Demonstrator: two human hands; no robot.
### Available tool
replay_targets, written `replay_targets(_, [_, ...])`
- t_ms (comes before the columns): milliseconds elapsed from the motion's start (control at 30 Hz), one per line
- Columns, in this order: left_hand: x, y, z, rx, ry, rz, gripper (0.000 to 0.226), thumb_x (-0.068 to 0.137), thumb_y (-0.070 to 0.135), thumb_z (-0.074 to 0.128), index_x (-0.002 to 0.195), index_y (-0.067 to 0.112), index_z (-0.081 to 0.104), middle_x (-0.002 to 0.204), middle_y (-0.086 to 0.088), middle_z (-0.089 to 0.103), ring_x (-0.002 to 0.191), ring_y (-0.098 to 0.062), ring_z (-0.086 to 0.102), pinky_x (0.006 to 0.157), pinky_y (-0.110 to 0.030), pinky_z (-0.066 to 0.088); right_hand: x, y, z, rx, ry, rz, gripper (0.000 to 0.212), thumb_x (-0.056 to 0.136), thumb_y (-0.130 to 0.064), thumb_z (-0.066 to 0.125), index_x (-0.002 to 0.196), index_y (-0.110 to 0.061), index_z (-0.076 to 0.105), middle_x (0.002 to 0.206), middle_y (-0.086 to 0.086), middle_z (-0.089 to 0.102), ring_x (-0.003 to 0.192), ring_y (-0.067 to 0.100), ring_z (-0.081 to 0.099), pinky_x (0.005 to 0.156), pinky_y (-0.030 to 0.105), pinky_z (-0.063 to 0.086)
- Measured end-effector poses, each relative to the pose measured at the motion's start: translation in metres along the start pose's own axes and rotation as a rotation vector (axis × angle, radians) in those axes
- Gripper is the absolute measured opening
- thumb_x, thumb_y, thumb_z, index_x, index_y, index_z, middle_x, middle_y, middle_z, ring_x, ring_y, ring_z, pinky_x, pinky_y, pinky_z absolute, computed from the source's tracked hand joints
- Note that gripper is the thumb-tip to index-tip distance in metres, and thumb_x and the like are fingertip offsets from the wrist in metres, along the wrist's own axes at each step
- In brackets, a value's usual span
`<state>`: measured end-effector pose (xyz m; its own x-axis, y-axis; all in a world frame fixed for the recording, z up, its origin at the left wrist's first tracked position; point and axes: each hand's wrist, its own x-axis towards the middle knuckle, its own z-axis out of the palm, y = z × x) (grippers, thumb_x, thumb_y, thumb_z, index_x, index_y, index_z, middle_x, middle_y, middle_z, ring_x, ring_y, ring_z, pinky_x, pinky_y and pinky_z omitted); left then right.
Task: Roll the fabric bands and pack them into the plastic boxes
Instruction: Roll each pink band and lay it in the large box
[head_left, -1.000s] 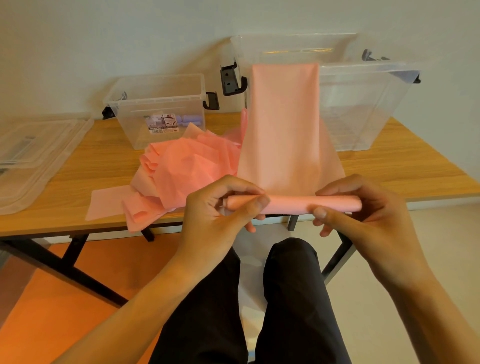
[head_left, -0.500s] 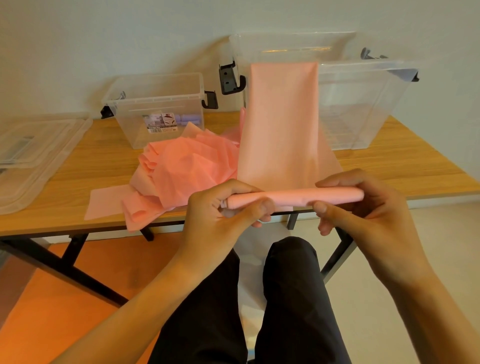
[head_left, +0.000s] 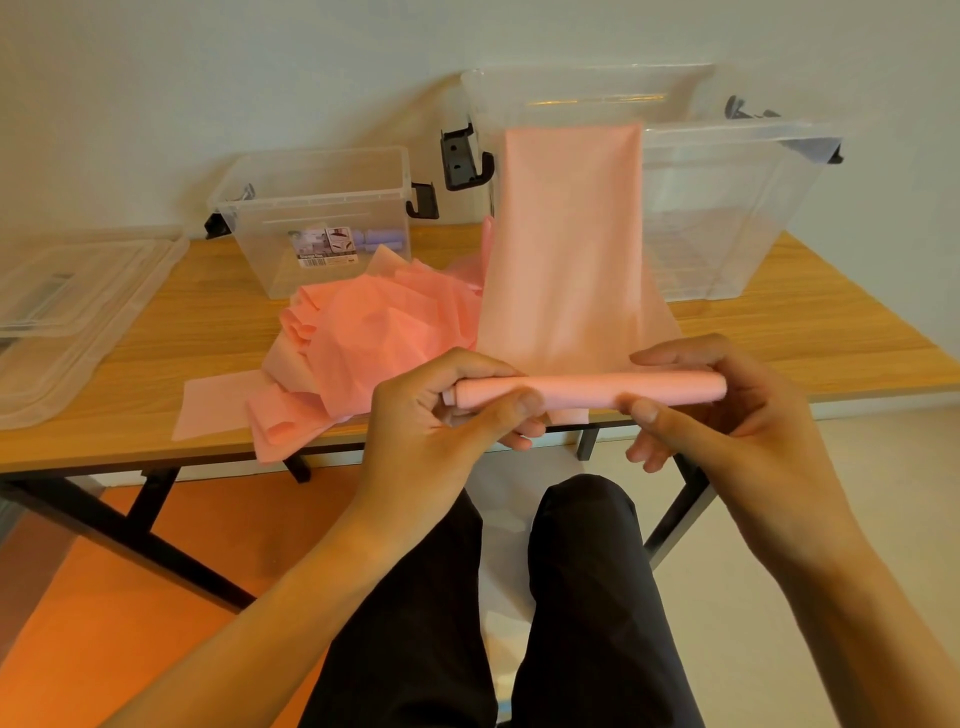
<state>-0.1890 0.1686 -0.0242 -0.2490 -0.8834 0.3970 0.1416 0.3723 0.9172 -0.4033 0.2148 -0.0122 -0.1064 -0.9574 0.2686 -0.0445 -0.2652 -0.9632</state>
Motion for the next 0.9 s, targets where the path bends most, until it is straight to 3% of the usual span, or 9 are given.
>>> replay_targets(133, [0.0002,-0.0002,0.0002,-0.020,0.001,-0.034,0.019,0.084,0.013,0.068,0.098,0.000,0.068,0.085,-0.010,0.077,0.072,-0.027,0.075,0.062,-0.031,0.061,0.0007,0.0008,-0.0014,-0.008,0.001,0.005,0.036,0.076,-0.020,0.076,0.110,-0.010,0.068,0.098,0.009,0.074,0.068,0.031,0.072,0.059,0.031,0.059])
replay_targets(300, [0.0002,-0.0002,0.0001,-0.017,-0.015,-0.025,0.017,0.084,0.014,0.069,0.097,0.003,0.069,0.087,-0.010,0.076,0.074,-0.026,0.076,0.063,-0.031,0.061,0.0018,0.0006,-0.0018,0.007,-0.045,0.077,0.048,0.075,-0.024,0.075,0.122,-0.017,0.065,0.105,0.008,0.075,0.078,0.033,0.076,0.060,0.034,0.061])
replay_targets(500, [0.0007,-0.0002,-0.0034,-0.045,-0.074,-0.014,0.017,0.084,0.014,0.070,0.098,0.004,0.069,0.090,-0.011,0.074,0.077,-0.028,0.076,0.063,-0.035,0.062,0.0014,0.0001,-0.0057,0.277,-0.177,0.151,0.045,0.072,-0.027,0.084,0.116,-0.024,0.070,0.107,0.016,0.074,0.098,0.040,0.074,0.059,0.031,0.061])
replay_targets(667, [-0.0006,-0.0015,-0.0051,-0.017,-0.058,0.008,0.016,0.084,0.011,0.070,0.098,0.004,0.068,0.090,-0.006,0.074,0.079,-0.026,0.076,0.061,-0.033,0.061,0.0002,-0.0002,-0.0038,0.203,-0.097,0.078,0.035,0.070,-0.036,0.089,0.096,-0.018,0.076,0.097,0.009,0.067,0.087,0.030,0.066,0.061,0.028,0.059])
replay_targets(733, [-0.0015,-0.0025,-0.0057,-0.012,-0.045,0.014,0.016,0.084,0.011,0.070,0.098,0.003,0.068,0.090,-0.005,0.073,0.081,-0.026,0.076,0.059,-0.032,0.061,-0.0015,-0.0007,-0.0032,0.134,-0.040,0.052,0.023,0.071,-0.028,0.084,0.092,-0.019,0.078,0.097,0.012,0.071,0.088,0.038,0.070,0.061,0.029,0.060])
replay_targets(900, [-0.0021,-0.0039,-0.0054,-0.010,-0.036,0.019,0.017,0.084,0.011,0.069,0.099,0.004,0.069,0.091,-0.001,0.073,0.088,-0.027,0.075,0.059,-0.030,0.061,-0.0068,-0.0053,-0.0032,0.051,-0.013,-0.010,0.022,0.068,-0.019,0.080,0.090,-0.019,0.079,0.095,0.014,0.075,0.088,0.031,0.076,0.062,0.030,0.061])
